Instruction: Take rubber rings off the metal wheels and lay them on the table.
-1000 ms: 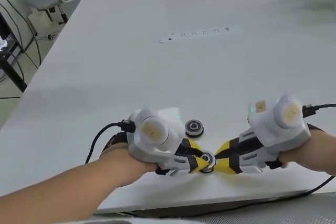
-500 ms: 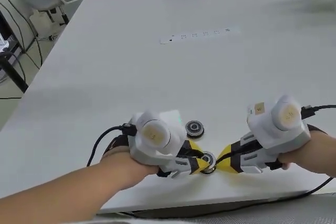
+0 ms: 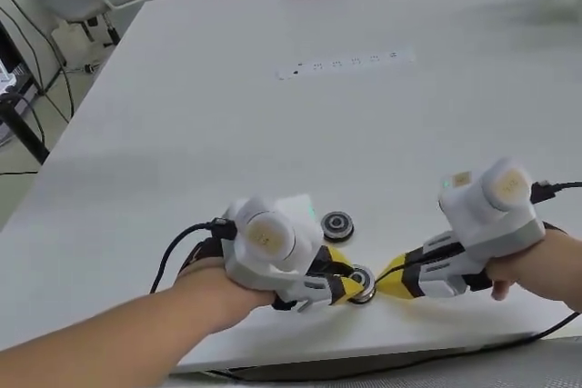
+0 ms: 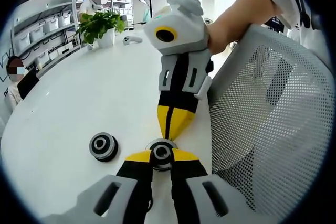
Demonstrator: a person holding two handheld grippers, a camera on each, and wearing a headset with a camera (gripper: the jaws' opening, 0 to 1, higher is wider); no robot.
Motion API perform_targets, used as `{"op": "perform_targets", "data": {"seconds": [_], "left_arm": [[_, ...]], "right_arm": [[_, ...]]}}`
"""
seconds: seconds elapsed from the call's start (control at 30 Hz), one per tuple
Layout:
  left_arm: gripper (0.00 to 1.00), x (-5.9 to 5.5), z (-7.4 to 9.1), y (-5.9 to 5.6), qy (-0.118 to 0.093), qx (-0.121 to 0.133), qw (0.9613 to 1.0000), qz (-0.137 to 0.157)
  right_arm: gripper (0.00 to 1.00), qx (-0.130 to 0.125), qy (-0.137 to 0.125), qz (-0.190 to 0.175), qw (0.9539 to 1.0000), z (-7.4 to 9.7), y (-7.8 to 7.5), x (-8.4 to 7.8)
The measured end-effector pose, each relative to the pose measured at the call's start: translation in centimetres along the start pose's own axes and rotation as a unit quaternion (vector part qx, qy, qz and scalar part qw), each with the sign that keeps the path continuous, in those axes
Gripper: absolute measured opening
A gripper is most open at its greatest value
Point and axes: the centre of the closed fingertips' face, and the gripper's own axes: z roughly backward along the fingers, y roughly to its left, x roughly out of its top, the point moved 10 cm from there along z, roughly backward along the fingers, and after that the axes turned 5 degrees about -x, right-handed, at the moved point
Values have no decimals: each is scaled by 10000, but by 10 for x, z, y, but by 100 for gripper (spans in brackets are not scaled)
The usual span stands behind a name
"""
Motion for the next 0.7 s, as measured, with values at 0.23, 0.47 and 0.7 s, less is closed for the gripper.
{"op": "perform_targets", "data": {"seconds": [0.23,0.47,0.7], "left_arm": [[7,0,0,0,-5,-1,10000,-3],[7,1,-1,-2,26,1,10000,41],[7,2,-2,-1,32,11,9999,112]], "right_arm": [[0,6,-109,-397,9992,3,0,-2],[0,21,-281,-701,9971,4,0,0],[0,73,-337,-872,9956,6,0,2]]}}
